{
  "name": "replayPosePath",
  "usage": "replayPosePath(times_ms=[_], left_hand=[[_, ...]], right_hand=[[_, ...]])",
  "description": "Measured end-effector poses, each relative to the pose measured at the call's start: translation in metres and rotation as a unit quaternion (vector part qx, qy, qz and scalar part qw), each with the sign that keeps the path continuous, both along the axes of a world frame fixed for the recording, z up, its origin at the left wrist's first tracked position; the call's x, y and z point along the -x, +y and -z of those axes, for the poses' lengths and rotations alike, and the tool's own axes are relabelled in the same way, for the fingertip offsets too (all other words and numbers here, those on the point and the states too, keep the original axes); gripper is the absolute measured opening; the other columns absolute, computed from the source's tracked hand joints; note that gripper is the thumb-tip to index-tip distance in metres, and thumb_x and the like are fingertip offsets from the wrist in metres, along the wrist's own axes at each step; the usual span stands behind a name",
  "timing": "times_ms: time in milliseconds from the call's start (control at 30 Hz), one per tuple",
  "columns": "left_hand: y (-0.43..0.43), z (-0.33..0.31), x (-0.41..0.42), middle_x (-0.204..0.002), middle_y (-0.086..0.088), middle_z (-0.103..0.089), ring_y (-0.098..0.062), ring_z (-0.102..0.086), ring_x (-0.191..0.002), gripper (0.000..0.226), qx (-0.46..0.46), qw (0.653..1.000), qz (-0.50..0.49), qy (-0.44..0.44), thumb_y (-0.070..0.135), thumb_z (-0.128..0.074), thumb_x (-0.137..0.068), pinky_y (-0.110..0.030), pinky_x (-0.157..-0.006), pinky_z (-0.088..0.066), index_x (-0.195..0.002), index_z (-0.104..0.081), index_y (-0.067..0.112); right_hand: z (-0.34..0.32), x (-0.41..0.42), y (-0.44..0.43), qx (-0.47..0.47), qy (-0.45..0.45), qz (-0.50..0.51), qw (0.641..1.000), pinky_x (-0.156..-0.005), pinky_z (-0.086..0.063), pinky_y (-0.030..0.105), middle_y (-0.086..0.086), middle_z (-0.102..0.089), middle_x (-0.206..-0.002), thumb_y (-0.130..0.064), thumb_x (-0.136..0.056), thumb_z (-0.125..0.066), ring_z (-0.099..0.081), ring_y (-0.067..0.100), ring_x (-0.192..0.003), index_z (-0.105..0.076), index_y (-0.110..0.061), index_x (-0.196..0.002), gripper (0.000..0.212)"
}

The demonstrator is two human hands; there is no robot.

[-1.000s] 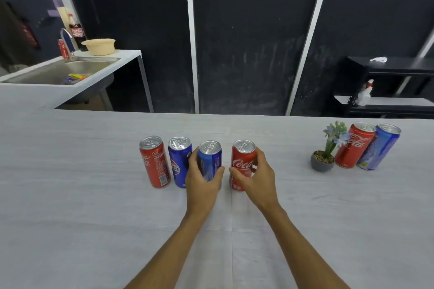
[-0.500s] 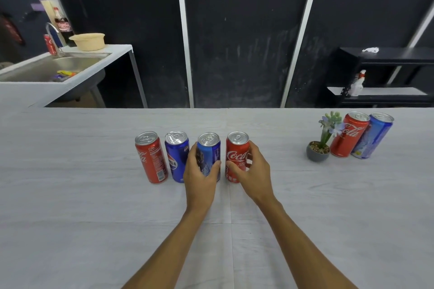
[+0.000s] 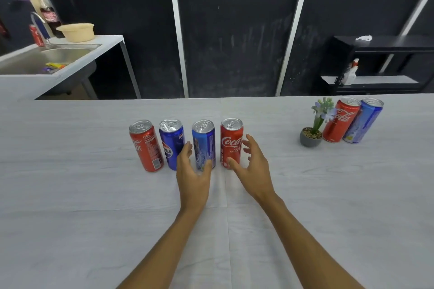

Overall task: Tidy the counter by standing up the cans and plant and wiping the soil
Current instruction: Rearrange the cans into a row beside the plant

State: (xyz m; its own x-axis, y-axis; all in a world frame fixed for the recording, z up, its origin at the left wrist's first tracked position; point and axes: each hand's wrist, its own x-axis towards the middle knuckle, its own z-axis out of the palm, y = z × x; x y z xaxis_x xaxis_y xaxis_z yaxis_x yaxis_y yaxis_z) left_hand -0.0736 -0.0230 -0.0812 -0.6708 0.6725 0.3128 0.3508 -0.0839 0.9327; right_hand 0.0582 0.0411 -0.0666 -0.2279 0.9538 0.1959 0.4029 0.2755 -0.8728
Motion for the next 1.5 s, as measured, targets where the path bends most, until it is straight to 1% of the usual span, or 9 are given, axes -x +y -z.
replayPosePath(times_ms=[100, 233, 367, 500, 667, 800, 967, 1233, 1500], left_hand=[[-0.012, 0.008, -0.003, -0.118, 0.006, -0.054, -0.009, -0.052, -0.109, 0.055, 0.019, 0.999, -0.025, 0.034, 0.013, -0.071, -0.085, -0.006, -0.084, -0.040, -0.133, -0.045, 0.017], [-0.018, 0.009, -0.010, -0.097, 0.007, -0.062, -0.010, -0.059, -0.093, 0.024, 0.080, 0.990, 0.009, 0.118, 0.016, -0.068, -0.086, -0.022, -0.081, -0.050, -0.107, -0.058, 0.022], [-0.016, 0.010, -0.025, -0.113, 0.012, -0.061, -0.008, -0.056, -0.105, 0.021, 0.162, 0.957, 0.119, 0.210, 0.029, -0.062, -0.090, -0.026, -0.094, -0.048, -0.111, -0.063, 0.027], [-0.008, 0.009, -0.050, -0.134, 0.013, -0.054, -0.007, -0.045, -0.125, 0.036, 0.184, 0.909, 0.210, 0.308, 0.039, -0.054, -0.093, -0.019, -0.103, -0.026, -0.128, -0.057, 0.030], [0.010, 0.007, -0.086, -0.153, 0.011, -0.033, -0.008, -0.022, -0.143, 0.052, 0.196, 0.850, 0.286, 0.397, 0.046, -0.045, -0.095, -0.024, -0.116, -0.007, -0.145, -0.039, 0.031], [0.030, 0.002, -0.115, -0.160, 0.008, -0.017, -0.011, -0.006, -0.148, 0.058, 0.217, 0.796, 0.326, 0.461, 0.048, -0.038, -0.097, -0.031, -0.119, 0.004, -0.151, -0.025, 0.030], [0.054, -0.005, -0.151, -0.162, 0.005, -0.008, -0.014, 0.000, -0.149, 0.061, 0.227, 0.748, 0.356, 0.512, 0.049, -0.033, -0.098, -0.035, -0.119, 0.007, -0.153, -0.015, 0.029], [0.097, -0.010, -0.204, -0.162, 0.001, 0.002, -0.018, 0.006, -0.149, 0.067, 0.250, 0.703, 0.370, 0.554, 0.049, -0.031, -0.099, -0.042, -0.120, 0.005, -0.154, -0.002, 0.026], [0.146, -0.017, -0.244, -0.162, -0.002, 0.007, -0.021, 0.007, -0.149, 0.072, 0.265, 0.712, 0.352, 0.547, 0.052, -0.032, -0.098, -0.043, -0.121, 0.001, -0.154, 0.003, 0.022]], right_hand=[[0.004, -0.011, -0.011, -0.006, -0.012, -0.002, 1.000, -0.106, -0.040, 0.033, -0.005, -0.039, -0.149, -0.044, -0.085, -0.067, -0.042, 0.011, -0.130, -0.027, -0.024, -0.148, 0.078], [0.010, -0.028, -0.020, -0.032, -0.107, -0.010, 0.994, -0.111, -0.031, 0.030, -0.005, -0.035, -0.152, -0.046, -0.090, -0.058, -0.035, 0.013, -0.137, -0.030, -0.025, -0.147, 0.067], [0.012, -0.050, -0.026, -0.047, -0.180, -0.041, 0.982, -0.110, -0.027, 0.026, -0.006, -0.032, -0.153, -0.045, -0.092, -0.054, -0.028, 0.011, -0.140, -0.026, -0.027, -0.149, 0.066], [0.014, -0.077, -0.030, -0.080, -0.260, -0.039, 0.961, -0.115, -0.021, 0.028, 0.000, -0.027, -0.156, -0.044, -0.094, -0.050, -0.023, 0.016, -0.143, -0.025, -0.022, -0.150, 0.064], [0.019, -0.120, -0.025, -0.051, -0.339, -0.016, 0.939, -0.119, -0.012, 0.035, 0.002, -0.012, -0.161, -0.046, -0.097, -0.042, -0.008, 0.020, -0.148, -0.018, -0.022, -0.152, 0.065], [0.018, -0.156, -0.020, -0.034, -0.390, 0.009, 0.920, -0.120, -0.008, 0.038, 0.003, -0.005, -0.161, -0.049, -0.097, -0.038, -0.002, 0.023, -0.148, -0.011, -0.023, -0.153, 0.067], [0.014, -0.197, -0.012, -0.004, -0.426, 0.026, 0.904, -0.120, -0.004, 0.039, 0.003, 0.000, -0.162, -0.051, -0.097, -0.035, 0.005, 0.022, -0.148, -0.006, -0.022, -0.153, 0.069], [0.013, -0.247, 0.014, 0.033, -0.435, 0.058, 0.898, -0.120, -0.002, 0.040, 0.003, 0.003, -0.162, -0.052, -0.097, -0.034, 0.006, 0.023, -0.148, -0.003, -0.023, -0.153, 0.071], [0.006, -0.281, 0.064, 0.044, -0.410, 0.097, 0.906, -0.120, -0.005, 0.041, 0.004, 0.003, -0.162, -0.055, -0.096, -0.035, 0.004, 0.024, -0.148, -0.002, -0.021, -0.153, 0.074]])
